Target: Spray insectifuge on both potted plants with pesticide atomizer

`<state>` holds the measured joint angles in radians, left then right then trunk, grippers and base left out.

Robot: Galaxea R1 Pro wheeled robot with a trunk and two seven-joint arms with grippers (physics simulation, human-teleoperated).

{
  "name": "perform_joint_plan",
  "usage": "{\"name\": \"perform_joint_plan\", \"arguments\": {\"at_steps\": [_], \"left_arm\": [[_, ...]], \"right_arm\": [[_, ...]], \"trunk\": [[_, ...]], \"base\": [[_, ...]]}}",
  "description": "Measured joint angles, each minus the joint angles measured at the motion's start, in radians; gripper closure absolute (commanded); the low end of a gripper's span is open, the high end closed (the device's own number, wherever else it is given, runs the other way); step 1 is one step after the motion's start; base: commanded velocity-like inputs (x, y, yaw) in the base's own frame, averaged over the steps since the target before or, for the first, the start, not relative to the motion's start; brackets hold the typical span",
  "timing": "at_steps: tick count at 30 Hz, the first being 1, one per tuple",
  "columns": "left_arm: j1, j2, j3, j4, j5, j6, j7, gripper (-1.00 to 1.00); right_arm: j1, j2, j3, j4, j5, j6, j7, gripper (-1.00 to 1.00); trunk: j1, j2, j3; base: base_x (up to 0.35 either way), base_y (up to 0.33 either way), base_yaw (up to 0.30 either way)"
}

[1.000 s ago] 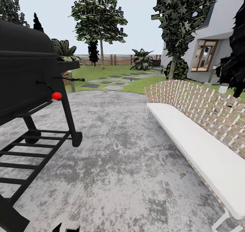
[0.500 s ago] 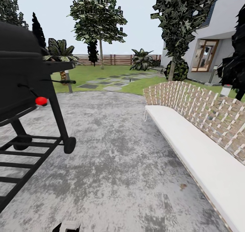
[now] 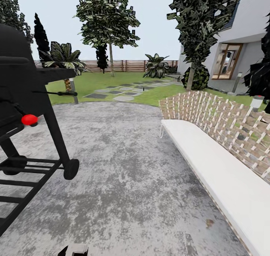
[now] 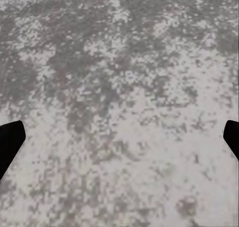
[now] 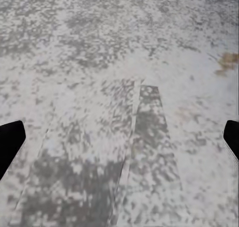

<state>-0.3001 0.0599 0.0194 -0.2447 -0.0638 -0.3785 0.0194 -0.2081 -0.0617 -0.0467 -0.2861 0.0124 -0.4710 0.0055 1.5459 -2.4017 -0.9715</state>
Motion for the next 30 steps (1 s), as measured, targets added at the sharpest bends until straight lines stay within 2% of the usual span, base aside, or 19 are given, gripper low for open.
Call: {"name": "perform_joint_plan", "arguments": {"at_steps": [30], "left_arm": [[0.000,0.000,0.000,0.000,0.000,0.000,0.000,-1.00]], "right_arm": [[0.000,0.000,0.000,0.000,0.000,0.000,0.000,-1.00]], "trunk": [[0.000,0.000,0.000]], "base": [[0.338,0.000,0.000]]}}
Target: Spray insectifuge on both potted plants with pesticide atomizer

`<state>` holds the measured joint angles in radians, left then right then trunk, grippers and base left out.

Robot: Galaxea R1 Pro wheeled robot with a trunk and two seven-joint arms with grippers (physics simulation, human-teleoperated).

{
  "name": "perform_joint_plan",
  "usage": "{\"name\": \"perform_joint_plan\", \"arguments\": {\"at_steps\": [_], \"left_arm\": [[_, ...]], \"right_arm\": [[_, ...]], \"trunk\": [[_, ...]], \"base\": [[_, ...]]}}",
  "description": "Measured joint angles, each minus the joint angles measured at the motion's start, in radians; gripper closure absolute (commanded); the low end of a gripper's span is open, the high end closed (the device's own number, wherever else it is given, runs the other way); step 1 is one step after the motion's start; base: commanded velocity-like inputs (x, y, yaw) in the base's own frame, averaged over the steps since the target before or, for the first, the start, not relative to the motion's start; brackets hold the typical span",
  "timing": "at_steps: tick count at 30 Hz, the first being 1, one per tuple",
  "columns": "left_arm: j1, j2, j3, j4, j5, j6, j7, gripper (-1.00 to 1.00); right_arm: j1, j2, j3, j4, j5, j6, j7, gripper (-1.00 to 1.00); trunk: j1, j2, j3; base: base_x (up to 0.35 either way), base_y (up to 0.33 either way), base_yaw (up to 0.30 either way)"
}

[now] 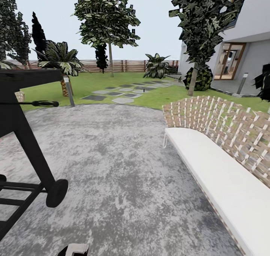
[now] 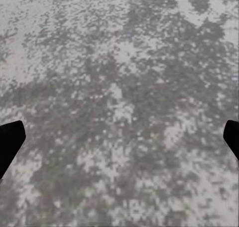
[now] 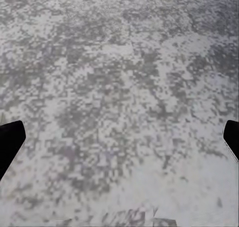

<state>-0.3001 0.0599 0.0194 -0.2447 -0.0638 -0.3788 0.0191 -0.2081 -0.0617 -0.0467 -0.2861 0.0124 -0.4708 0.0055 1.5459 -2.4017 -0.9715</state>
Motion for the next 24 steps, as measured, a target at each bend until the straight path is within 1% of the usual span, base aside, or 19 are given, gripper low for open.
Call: {"name": "perform_joint_plan", "arguments": {"at_steps": [24], "left_arm": [[0.000,-0.001,0.000,0.000,0.000,0.000,0.000,-1.00]], "right_arm": [[0.000,0.000,0.001,0.000,0.000,0.000,0.000,-1.00]], "trunk": [[0.000,0.000,0.000]], "base": [[0.338,0.000,0.000]]}}
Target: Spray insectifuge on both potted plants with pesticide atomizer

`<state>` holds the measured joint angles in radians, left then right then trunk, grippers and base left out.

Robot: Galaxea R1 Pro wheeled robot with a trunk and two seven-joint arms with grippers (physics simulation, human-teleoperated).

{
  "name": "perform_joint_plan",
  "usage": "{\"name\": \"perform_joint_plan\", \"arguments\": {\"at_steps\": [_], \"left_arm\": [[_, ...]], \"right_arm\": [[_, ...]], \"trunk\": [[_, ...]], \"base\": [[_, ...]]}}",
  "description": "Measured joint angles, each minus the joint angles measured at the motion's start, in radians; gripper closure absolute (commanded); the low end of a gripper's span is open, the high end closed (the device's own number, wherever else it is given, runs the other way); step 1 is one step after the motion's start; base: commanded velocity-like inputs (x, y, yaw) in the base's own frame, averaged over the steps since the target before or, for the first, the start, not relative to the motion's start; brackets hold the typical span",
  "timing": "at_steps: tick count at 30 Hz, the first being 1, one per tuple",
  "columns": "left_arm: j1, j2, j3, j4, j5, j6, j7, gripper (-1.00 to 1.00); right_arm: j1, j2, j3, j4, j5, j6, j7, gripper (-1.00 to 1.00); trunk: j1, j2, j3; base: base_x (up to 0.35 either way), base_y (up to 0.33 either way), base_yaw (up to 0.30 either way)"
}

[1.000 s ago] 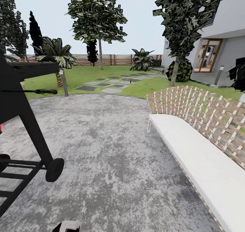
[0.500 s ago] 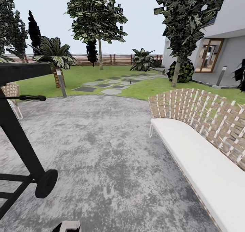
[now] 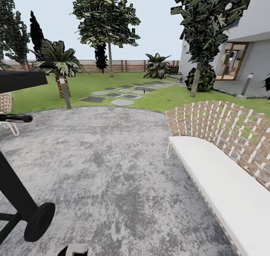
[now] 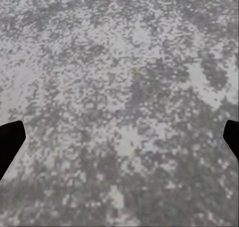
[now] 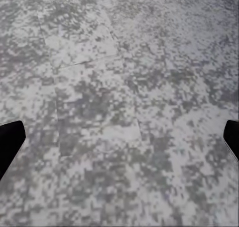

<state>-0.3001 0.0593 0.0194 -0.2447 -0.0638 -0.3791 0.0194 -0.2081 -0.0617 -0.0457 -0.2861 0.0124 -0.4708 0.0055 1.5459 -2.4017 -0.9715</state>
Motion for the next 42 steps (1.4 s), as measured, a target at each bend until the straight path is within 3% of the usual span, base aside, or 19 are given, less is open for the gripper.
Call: {"name": "perform_joint_plan", "arguments": {"at_steps": [42], "left_arm": [[0.000,0.001,0.000,0.000,0.000,0.000,-0.001,-1.00]], "right_arm": [[0.000,0.000,-0.002,-0.003,-0.003,-0.001,-0.001,-1.00]], "trunk": [[0.000,0.000,0.000]], "base": [[0.338,0.000,0.000]]}}
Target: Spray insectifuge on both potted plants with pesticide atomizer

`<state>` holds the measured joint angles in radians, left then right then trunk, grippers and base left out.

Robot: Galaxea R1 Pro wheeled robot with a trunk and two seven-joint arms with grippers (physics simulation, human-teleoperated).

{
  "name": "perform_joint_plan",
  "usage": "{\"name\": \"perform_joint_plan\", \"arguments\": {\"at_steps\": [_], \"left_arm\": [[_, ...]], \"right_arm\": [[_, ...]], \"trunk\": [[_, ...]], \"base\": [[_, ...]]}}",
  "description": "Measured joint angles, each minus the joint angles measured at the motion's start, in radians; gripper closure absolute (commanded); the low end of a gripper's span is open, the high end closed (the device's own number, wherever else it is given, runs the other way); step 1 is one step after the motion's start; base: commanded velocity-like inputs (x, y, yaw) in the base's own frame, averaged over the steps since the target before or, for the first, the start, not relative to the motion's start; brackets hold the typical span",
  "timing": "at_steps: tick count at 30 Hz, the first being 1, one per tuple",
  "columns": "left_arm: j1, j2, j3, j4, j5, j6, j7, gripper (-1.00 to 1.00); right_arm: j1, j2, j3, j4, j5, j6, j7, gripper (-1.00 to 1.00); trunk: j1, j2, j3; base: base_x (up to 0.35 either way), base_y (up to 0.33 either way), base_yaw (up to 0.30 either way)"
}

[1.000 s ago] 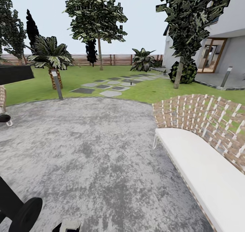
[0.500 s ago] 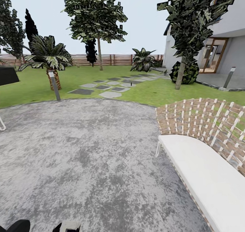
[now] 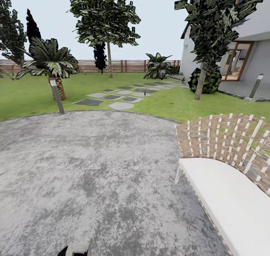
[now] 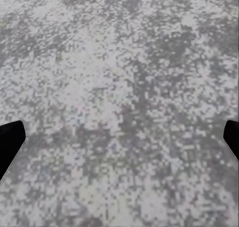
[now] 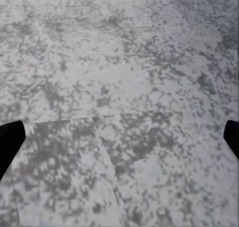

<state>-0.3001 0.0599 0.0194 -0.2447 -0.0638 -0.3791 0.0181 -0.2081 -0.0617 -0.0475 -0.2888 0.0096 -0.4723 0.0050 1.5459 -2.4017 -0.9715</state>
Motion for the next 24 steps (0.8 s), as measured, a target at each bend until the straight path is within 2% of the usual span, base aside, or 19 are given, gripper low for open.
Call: {"name": "perform_joint_plan", "arguments": {"at_steps": [10,19,24], "left_arm": [[0.000,0.000,0.000,0.001,0.000,0.000,0.000,-1.00],[0.000,0.000,0.000,0.001,0.000,-0.001,0.000,-1.00],[0.000,0.000,0.000,0.001,0.000,0.000,0.000,-1.00]], "right_arm": [[0.000,0.000,0.000,0.001,0.000,0.000,0.000,-1.00],[0.000,0.002,0.000,0.001,0.001,0.001,-0.001,-1.00],[0.000,0.002,0.000,0.002,0.001,0.001,-0.001,-1.00]], "trunk": [[0.000,0.000,0.000],[0.000,0.000,-0.003],[0.000,0.000,-0.004]], "base": [[0.340,0.000,0.002],[0.340,0.000,0.203],[0.340,0.000,0.064]]}}
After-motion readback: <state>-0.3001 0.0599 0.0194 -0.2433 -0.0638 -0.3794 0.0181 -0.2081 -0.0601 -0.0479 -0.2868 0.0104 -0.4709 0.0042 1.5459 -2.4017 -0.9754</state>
